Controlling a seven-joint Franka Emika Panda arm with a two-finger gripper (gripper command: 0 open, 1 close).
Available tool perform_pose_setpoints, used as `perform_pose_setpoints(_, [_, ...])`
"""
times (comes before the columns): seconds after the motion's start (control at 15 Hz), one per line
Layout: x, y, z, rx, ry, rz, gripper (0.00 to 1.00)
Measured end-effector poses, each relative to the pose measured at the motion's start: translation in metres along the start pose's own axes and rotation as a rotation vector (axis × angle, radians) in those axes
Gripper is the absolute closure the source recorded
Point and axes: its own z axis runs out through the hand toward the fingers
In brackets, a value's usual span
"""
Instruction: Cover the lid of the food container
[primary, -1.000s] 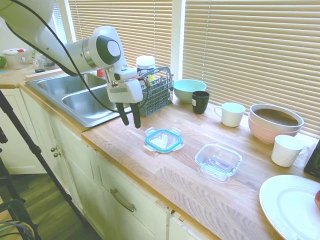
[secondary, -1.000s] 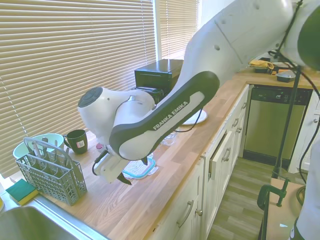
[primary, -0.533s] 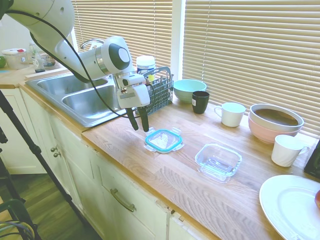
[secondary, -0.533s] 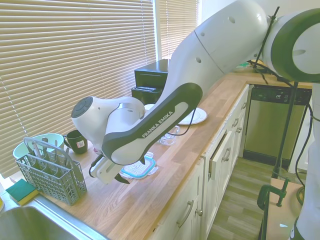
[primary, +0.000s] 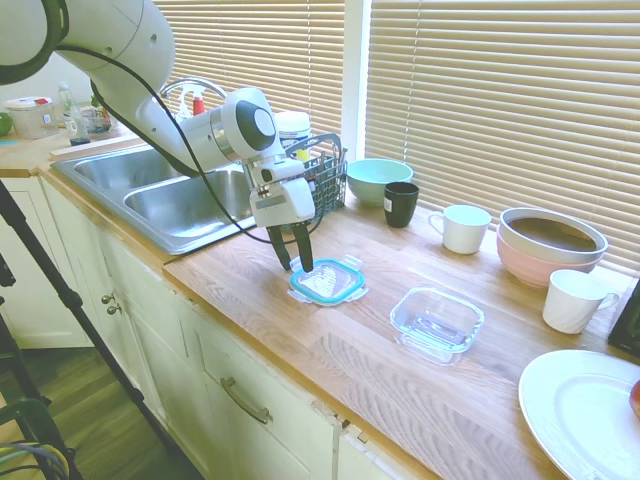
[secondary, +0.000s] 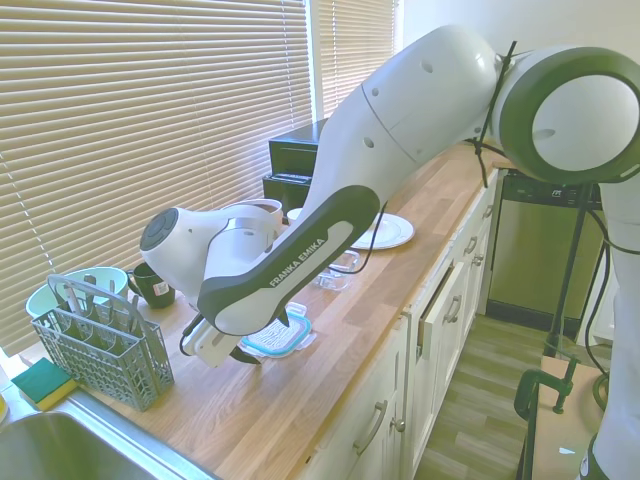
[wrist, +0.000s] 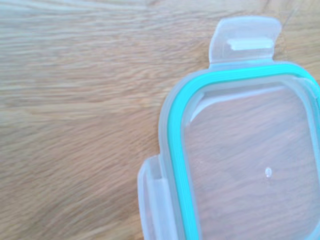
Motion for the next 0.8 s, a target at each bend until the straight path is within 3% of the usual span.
perform_pose_setpoints(0.53, [0.0062, -0.0069, 0.0028, -0.003, 0.038, -0.027, 0.00])
perform_pose_setpoints(0.6, [0.0074, -0.0069, 0.0033, -0.004, 0.038, -0.030, 1.00])
perform_pose_setpoints(0.8, [0.0100, -0.0065, 0.0051, -0.008, 0.038, -0.041, 1.00])
